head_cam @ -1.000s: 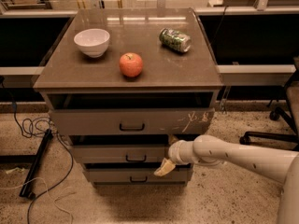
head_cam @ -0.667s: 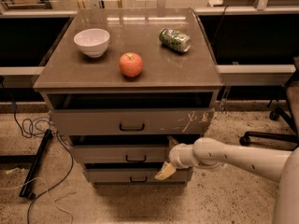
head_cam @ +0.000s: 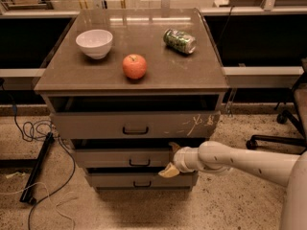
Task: Open middle drawer
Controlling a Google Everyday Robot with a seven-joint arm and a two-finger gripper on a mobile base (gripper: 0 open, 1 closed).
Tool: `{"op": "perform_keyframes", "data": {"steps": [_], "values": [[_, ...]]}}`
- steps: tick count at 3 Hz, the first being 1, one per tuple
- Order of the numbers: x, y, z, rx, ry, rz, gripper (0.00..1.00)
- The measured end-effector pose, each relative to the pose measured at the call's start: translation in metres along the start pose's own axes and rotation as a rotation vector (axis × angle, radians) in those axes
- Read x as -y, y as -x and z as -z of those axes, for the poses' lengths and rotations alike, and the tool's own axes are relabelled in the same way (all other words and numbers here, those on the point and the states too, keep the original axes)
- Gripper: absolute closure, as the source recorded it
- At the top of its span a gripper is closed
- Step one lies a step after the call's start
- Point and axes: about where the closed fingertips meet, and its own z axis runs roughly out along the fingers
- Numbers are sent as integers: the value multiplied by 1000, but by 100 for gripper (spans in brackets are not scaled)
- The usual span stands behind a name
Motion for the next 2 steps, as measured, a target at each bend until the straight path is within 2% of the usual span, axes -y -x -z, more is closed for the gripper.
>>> {"op": "perform_keyframes", "data": {"steps": [2], "values": [[0,0,0,0,0,0,73]]}}
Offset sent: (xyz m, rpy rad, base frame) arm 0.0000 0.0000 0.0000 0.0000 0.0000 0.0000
